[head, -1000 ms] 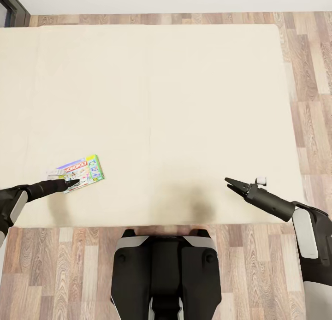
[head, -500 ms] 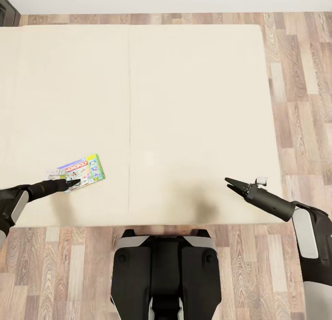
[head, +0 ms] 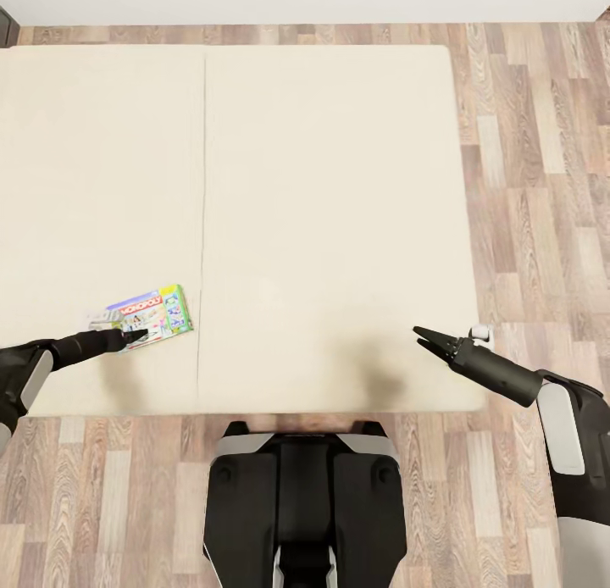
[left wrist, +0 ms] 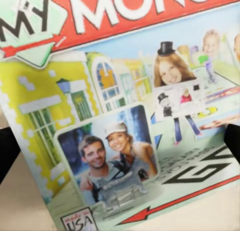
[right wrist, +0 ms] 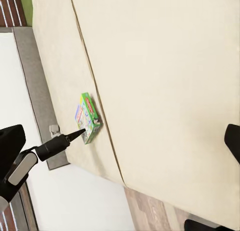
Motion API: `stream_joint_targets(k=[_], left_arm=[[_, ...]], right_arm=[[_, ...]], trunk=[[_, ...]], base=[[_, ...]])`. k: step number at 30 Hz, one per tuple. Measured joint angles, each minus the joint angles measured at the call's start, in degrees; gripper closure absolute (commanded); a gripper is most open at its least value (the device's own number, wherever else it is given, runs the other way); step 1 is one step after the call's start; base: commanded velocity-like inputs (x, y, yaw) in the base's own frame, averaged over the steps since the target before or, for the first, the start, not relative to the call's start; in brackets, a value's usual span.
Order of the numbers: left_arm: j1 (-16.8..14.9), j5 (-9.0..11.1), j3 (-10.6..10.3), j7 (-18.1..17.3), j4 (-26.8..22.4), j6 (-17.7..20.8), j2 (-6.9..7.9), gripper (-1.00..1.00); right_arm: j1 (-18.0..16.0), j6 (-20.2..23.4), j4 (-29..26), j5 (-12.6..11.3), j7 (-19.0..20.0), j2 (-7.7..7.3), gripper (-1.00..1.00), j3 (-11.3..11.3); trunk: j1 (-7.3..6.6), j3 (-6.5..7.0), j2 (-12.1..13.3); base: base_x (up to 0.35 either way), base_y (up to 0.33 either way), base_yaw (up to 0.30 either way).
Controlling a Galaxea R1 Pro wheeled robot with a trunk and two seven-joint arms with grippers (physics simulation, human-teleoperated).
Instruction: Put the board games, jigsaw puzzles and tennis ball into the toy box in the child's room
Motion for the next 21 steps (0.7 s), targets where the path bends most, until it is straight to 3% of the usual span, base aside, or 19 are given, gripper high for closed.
stream_joint_targets(k=[21], left_arm=[[0.0, 0.2, 0.1, 0.1, 0.0, 0.0, 0.06, -1.0]], right_arm=[[0.0, 0.0, 0.0, 0.0, 0.1, -0.08, -1.0, 0.0]], trunk=[[-0.01, 0.0, 0.0]], base=[[0.0, -0.292, 0.0]])
